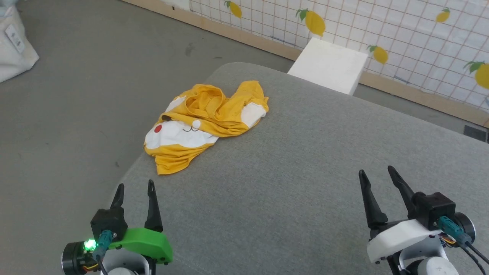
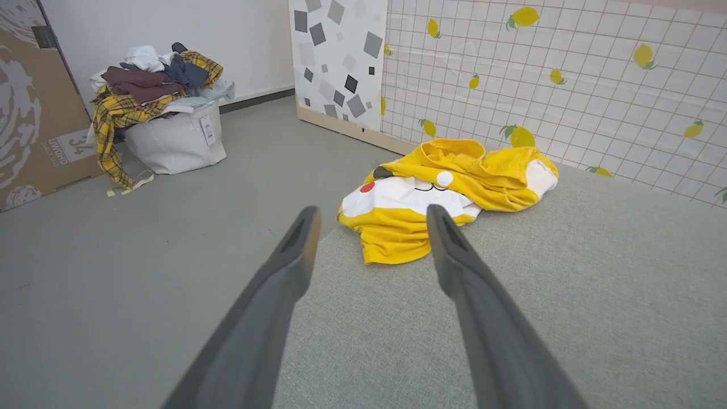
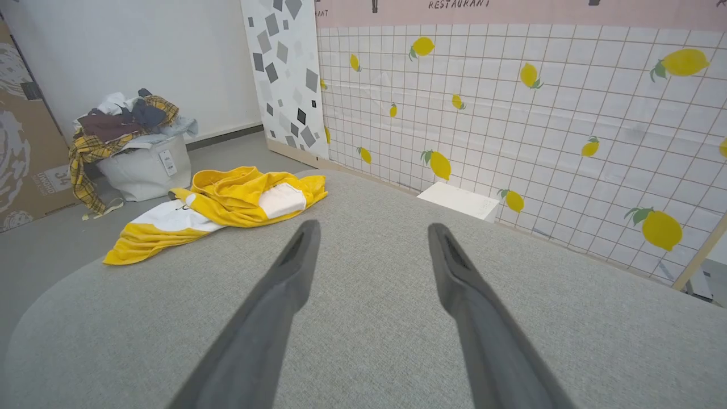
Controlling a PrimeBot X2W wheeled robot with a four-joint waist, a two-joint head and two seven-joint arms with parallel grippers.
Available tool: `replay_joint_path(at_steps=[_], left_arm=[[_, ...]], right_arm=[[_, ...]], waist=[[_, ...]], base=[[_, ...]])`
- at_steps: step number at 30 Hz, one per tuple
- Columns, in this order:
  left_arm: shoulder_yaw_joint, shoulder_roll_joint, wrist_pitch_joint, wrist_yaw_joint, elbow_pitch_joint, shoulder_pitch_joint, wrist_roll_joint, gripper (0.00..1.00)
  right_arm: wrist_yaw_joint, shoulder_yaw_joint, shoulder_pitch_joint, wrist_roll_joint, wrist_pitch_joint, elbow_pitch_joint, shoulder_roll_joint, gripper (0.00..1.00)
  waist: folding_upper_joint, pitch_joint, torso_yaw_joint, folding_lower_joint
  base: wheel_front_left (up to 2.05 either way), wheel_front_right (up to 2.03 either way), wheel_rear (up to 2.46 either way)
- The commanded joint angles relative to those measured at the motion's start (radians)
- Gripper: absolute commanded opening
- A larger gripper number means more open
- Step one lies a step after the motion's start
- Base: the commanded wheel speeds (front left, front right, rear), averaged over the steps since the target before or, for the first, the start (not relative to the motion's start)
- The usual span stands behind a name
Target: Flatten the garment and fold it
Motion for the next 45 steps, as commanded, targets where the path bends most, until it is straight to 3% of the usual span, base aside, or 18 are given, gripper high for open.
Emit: replay_joint_path(at_steps=[1, 19, 27, 32, 37, 45], left_arm=[[-0.005, 0.008, -0.01, 0.008, 0.006, -0.017, -0.006, 1.0], [-0.024, 0.017, -0.047, 0.033, 0.037, -0.024, -0.038, 1.0], [-0.011, 0.005, -0.051, 0.006, 0.081, -0.139, -0.115, 1.0], [0.02, 0.02, 0.002, -0.027, 0.161, -0.336, -0.175, 1.0], [0.064, 0.075, 0.099, -0.062, 0.274, -0.522, -0.234, 1.0], [0.135, 0.176, 0.405, -0.116, 0.418, -0.747, -0.376, 1.0]], right_arm=[[-0.001, 0.001, -0.003, 0.009, -0.012, 0.005, 0.0, 1.0], [-0.001, 0.015, -0.005, 0.012, -0.025, 0.015, 0.0, 1.0], [-0.001, 0.023, -0.041, -0.01, -0.012, -0.015, 0.0, 1.0], [-0.001, 0.049, -0.098, -0.036, 0.007, -0.042, 0.0, 1.0], [-0.001, 0.076, -0.157, -0.051, 0.011, -0.057, 0.0, 1.0], [-0.001, 0.1, -0.243, -0.045, -0.01, -0.059, 0.0, 1.0]], waist=[[0.0, -0.001, 0.014, 0.0], [0.0, 0.002, 0.093, 0.0], [0.0, 0.105, 0.065, 0.0], [0.0, 0.234, -0.036, 0.0], [0.0, 0.361, -0.165, 0.0], [0.0, 0.549, -0.339, 0.0]], base=[[0.0, 0.0, 0.0], [0.0, 0.0, 0.0], [0.0, 0.0, 0.0], [0.0, 0.0, 0.0], [0.0, 0.0, 0.0], [0.0, 0.0, 0.0]])
